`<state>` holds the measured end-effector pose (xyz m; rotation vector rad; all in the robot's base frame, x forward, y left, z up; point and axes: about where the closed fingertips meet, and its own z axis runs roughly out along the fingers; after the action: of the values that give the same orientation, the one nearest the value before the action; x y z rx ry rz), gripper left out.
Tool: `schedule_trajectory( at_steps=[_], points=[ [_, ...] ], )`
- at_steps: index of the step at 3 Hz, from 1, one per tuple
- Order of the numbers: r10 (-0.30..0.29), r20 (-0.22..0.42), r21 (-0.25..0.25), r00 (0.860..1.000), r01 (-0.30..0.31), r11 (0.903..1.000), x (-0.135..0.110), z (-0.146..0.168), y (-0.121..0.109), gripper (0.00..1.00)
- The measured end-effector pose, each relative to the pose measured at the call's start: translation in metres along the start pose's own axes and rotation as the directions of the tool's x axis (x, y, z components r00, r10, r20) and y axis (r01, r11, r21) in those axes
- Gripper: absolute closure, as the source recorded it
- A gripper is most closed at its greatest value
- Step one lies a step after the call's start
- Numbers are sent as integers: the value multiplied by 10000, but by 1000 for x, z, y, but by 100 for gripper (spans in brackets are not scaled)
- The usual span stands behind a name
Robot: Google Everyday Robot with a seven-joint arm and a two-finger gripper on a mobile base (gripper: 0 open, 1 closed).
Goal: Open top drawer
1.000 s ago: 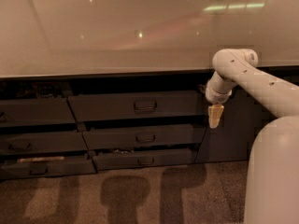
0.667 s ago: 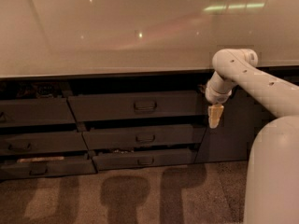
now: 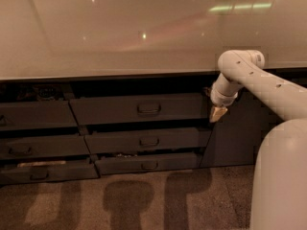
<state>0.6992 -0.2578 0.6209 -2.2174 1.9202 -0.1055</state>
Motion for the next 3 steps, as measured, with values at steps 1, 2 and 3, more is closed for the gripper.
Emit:
schedule_trajectory(
  at_steps=[1,2,3],
  points=[
    [0,0,0,10000,0,10000,0,0,0,65],
    [0,0,-1,10000,0,10000,0,0,0,88],
    [0,0,-2,10000,0,10000,0,0,0,100]
  ],
)
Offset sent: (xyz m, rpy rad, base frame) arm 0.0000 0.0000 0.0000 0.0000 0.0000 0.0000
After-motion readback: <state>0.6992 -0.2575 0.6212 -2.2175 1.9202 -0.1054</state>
